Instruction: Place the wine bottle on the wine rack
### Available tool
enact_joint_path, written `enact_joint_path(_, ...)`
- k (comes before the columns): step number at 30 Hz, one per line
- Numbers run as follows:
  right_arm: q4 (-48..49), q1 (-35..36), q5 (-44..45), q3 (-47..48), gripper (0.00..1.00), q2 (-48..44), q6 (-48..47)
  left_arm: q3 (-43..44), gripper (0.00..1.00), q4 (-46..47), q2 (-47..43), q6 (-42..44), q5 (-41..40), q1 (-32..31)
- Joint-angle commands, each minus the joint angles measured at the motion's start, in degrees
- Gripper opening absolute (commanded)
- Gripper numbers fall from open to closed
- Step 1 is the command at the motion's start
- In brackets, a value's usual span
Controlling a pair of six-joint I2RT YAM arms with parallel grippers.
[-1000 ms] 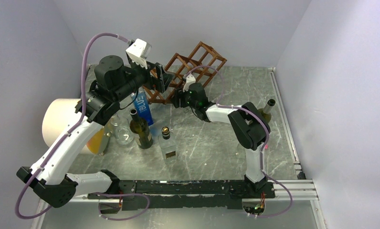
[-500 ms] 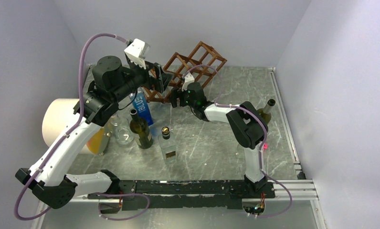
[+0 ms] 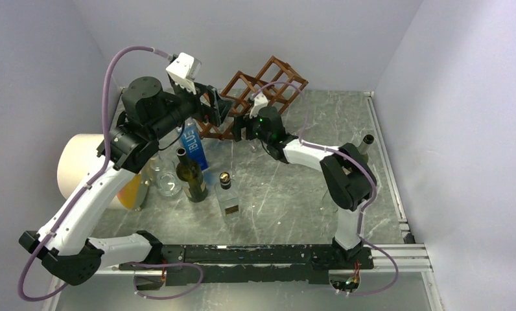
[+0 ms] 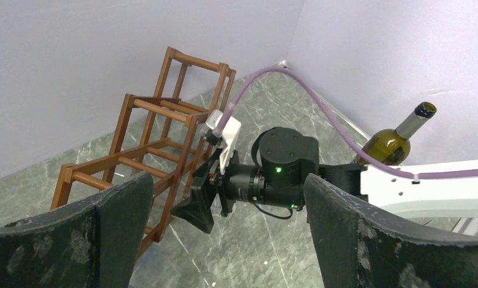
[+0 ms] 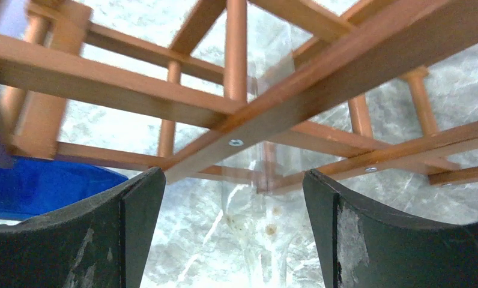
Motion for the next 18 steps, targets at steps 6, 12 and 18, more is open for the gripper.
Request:
enact_joint_path(6, -12.9, -0.7, -0.3, 2.8, 0.86, -9.2, 2.9, -0.9, 0.99, 0.4, -2.6, 0.2, 0.1, 0.4)
enact_joint_path(12, -21.2, -1.7, 0.5, 2.7, 0.84, -18.2, 3.9, -2.1, 0.99, 1.0, -3.9, 0.3, 1.4, 0.3)
enact_joint_path(18, -32.1, -2.6, 10.7, 2.7, 0.85, -30.0, 1.3, -4.6, 0.99, 1.9, -5.8, 1.4, 4.2, 0.3)
